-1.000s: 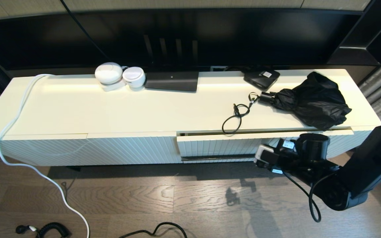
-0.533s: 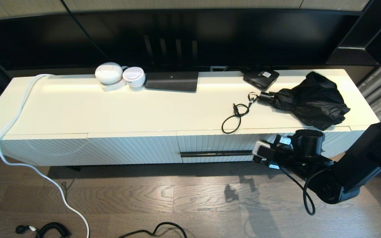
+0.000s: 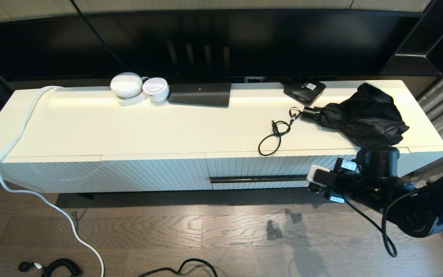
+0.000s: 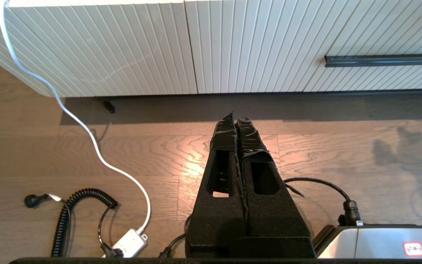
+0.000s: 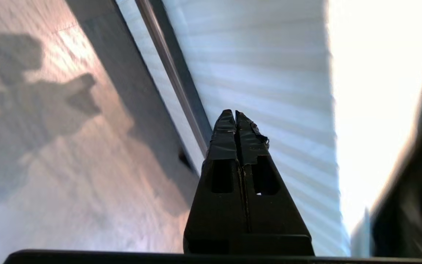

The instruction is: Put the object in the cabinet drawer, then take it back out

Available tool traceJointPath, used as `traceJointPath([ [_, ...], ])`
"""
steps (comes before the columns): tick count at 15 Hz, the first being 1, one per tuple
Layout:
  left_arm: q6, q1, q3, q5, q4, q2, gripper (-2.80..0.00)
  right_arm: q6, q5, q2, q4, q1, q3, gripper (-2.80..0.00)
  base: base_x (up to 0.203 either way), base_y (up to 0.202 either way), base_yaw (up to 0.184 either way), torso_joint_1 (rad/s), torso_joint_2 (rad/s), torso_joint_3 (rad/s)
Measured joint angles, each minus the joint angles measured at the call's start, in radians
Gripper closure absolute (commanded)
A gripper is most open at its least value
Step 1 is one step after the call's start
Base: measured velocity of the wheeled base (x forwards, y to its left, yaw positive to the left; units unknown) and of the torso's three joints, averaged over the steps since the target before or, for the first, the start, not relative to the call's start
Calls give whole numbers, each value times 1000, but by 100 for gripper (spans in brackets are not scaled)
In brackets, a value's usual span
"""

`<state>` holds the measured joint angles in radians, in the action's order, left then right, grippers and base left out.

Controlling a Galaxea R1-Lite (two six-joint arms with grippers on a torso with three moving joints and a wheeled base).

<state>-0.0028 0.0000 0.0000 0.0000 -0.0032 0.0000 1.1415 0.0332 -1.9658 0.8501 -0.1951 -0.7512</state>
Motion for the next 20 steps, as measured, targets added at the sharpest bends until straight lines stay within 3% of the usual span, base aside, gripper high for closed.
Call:
traceJointPath([
  [6,0,0,0,0,0,0,0,-172,-5,528,-555,57,4,0,0,0,0,0,0,0],
  [10,0,0,0,0,0,0,0,-389,-5,927,-989,94,2,0,0,0,0,0,0,0],
  [13,0,0,0,0,1,0,0,-578,-4,1184,-1240,105,7,0,0,0,0,0,0,0],
  [15,0,0,0,0,1,0,0,-681,-3,1323,-1344,115,16,0,0,0,0,0,0,0],
  [20,0,0,0,0,0,0,0,-818,-4,1619,-1453,159,135,0,0,0,0,0,0,0],
])
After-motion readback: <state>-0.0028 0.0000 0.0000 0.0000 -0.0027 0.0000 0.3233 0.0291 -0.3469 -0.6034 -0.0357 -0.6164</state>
